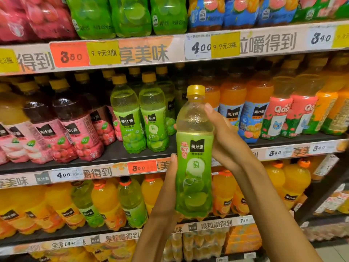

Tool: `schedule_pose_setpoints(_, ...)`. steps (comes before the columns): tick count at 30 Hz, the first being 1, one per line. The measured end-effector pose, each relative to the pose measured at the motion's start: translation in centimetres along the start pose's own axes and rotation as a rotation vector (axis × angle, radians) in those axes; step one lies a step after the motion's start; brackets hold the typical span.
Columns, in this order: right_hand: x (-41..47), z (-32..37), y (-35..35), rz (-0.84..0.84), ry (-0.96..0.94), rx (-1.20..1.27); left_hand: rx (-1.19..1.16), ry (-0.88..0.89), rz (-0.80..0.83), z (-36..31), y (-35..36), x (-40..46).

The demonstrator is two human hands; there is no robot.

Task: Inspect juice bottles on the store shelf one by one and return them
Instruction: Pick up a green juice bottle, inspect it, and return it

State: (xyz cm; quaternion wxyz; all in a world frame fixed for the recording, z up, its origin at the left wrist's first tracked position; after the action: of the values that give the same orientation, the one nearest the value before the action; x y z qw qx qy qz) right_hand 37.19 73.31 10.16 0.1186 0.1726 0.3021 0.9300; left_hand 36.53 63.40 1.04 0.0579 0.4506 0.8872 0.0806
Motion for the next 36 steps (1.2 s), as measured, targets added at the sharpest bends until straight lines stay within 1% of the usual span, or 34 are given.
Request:
schedule_pose_setpoints(2, 0.1, -0.5, 0.0, -0.001, 0.026, 0.063, -0.01, -0.036, 0.071, 0.2, 0.7, 0.0)
schedule_pose_setpoints(3, 0.1, -0.5, -0.1, -0.012, 0.011, 0.062, -0.01, -0.057, 0.074, 0.3, 0.9, 0.1)
schedule_pose_setpoints(5, 0.1, -0.1, -0.2, -0.038, -0.039, 0.016, 0.02, -0.074, 0.006, 0.3, 0.6, 0.2)
schedule_pose_setpoints(7, -0.1, 0.5, -0.2, -0.063, -0.078, -0.044, 0.104, -0.033, -0.091, -0.1, -0.2, 0.1)
schedule_pose_setpoints(9, -0.2, 1.1, -0.3, -0.069, -0.105, -0.082, 0.183, 0.011, -0.109, -0.8, -0.4, -0.2)
schedule_pose_setpoints(11, 0.0, 1.2, -0.2, -0.051, -0.069, -0.078, 0.209, 0.037, -0.084, -1.3, 0.0, -0.5)
schedule_pose_setpoints(16, 0.8, 0.3, -0.9, -0.075, 0.056, -0.083, 0.096, -0.022, 0.006, -1.6, 0.7, -1.3)
schedule_pose_setpoints(18, 1.1, -0.5, -1.3, -0.104, 0.114, -0.001, 0.075, -0.016, 0.035, -2.1, 0.8, -1.9)
schedule_pose_setpoints(21, 1.3, -1.8, -2.0, -0.143, 0.209, 0.134, 0.007, 0.004, 0.132, -2.5, 1.3, -2.6)
schedule_pose_setpoints(23, 1.2, -2.6, -2.2, -0.143, 0.272, 0.159, -0.081, 0.012, 0.149, -3.2, 1.3, -3.1)
schedule_pose_setpoints(26, 1.0, -3.5, -2.6, -0.149, 0.327, 0.157, -0.13, -0.044, 0.11, -3.4, 0.8, -2.7)
schedule_pose_setpoints(27, 0.9, -3.8, -2.6, -0.154, 0.342, 0.153, -0.188, 0.026, 0.132, -3.6, 0.2, -3.3)
schedule_pose_setpoints(28, 0.9, -4.0, -2.6, -0.155, 0.357, 0.144, -0.28, 0.033, 0.176, -3.4, 0.2, -3.7)
schedule_pose_setpoints(29, 0.8, -4.2, -2.6, -0.156, 0.366, 0.13, -0.352, 0.014, 0.167, -3.3, 0.0, -3.8)
schedule_pose_setpoints(31, 0.8, -4.5, -2.6, -0.165, 0.375, 0.112, -0.153, 0.003, 0.174, -3.0, 0.7, -3.6)
schedule_pose_setpoints(32, 0.8, -4.7, -2.6, -0.173, 0.38, 0.112, -0.138, -0.032, 0.122, -3.1, 0.8, -3.1)
schedule_pose_setpoints(33, 0.8, -4.8, -2.6, -0.176, 0.384, 0.111, -0.169, -0.094, 0.134, -3.0, 1.5, -2.7)
schedule_pose_setpoints(34, 0.8, -4.8, -2.6, -0.177, 0.384, 0.106, -0.178, -0.054, 0.175, -3.0, 1.7, -3.3)
schedule_pose_setpoints(36, 0.8, -4.8, -2.6, -0.18, 0.381, 0.091, -0.176, 0.005, 0.207, -3.3, 1.7, -3.4)
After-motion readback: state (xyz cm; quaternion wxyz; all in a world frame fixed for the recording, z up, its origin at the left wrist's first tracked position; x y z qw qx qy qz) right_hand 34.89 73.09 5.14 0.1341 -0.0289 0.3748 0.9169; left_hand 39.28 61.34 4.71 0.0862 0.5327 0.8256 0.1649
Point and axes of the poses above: each hand's wrist, its own x-axis towards the middle knuckle, its own y-axis out of the palm, z = x × y, the point moved 7 cm from there along x, towards the middle knuckle, and after that the axes turned 14 degrees about x, right-handed, at the moved point
